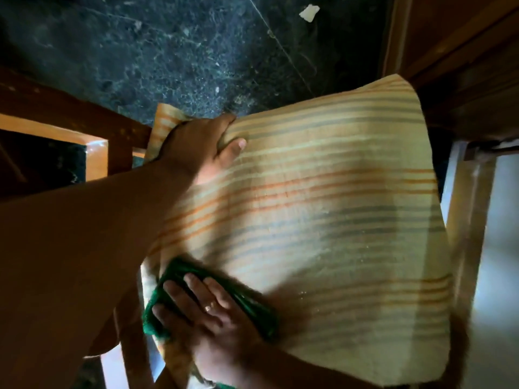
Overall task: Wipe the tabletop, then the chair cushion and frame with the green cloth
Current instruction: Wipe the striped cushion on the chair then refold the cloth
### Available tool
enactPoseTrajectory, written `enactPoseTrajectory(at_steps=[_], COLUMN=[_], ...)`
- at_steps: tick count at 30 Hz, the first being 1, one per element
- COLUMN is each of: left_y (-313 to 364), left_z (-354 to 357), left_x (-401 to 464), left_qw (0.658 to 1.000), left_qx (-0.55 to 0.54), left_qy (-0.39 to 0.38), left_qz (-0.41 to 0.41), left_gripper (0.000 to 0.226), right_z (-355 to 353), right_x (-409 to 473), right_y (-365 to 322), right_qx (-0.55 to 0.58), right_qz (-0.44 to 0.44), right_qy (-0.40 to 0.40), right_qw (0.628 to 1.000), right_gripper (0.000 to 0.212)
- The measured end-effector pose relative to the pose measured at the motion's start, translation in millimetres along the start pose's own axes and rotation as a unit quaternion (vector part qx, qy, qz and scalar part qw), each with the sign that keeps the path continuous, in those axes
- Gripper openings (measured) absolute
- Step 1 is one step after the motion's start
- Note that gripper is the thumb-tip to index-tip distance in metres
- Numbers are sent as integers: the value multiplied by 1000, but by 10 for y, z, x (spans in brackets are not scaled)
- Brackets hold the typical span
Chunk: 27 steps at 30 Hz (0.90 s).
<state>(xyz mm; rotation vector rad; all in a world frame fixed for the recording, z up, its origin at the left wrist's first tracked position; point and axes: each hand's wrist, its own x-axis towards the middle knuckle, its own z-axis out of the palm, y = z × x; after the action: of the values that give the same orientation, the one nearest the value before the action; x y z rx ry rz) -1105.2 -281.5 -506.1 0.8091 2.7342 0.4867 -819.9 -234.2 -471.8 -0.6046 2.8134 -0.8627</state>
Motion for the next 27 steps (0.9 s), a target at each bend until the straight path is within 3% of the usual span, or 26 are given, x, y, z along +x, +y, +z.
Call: enactPoseTrajectory(at_steps=[2,4,7,9,11,13,15,18,20,22,23,25,27], left_y=[-13,-25,10,9,33,44,61,60,63,77,83,72,56], left_z=[1,-1,-10,-3,-37,-52,-50,-27,-55,-89,-94,-49,-12], left_x=[3,-5,-15,-16,-20,-19,-28,-14,-29,-34,-27,-32,-29], left_qw=[1000,1000,1000,1000,1000,1000,1000,1000,1000,1000,1000,1000,999], left_qx=[-1,6,6,-1,-7,-7,-9,-2,-1,3,5,6,21], left_qy=[-1,8,14,18,13,12,11,1,-7,5,8,17,31], left_qz=[0,-2,-5,-7,-5,-3,-3,6,7,7,7,10,-5], left_gripper=[70,71,70,69,69,68,67,69,70,70,69,67,63], right_z=[-56,-473,-1311,-1789,-1841,-1527,-1008,-203,-54,-264,-440,-973,-1682], right_x=[-34,111,242,207,146,98,-128,-778,-1029,-1042,-1031,-950,-731], right_y=[132,736,2016,2586,2639,2222,1551,455,254,507,711,1455,2246], right_qx=[23,-66,-259,-289,-265,-257,-204,-126,-88,-58,-74,-219,-287], right_qz=[-53,-81,72,182,250,307,263,37,-42,-100,-113,-82,106], right_qy=[-36,-67,-13,-15,25,78,55,-50,-110,-174,-182,-133,-124], right_qw=[998,992,963,940,931,913,941,990,989,978,974,963,944], right_gripper=[38,38,50,61,61,61,62,47,39,38,38,42,58])
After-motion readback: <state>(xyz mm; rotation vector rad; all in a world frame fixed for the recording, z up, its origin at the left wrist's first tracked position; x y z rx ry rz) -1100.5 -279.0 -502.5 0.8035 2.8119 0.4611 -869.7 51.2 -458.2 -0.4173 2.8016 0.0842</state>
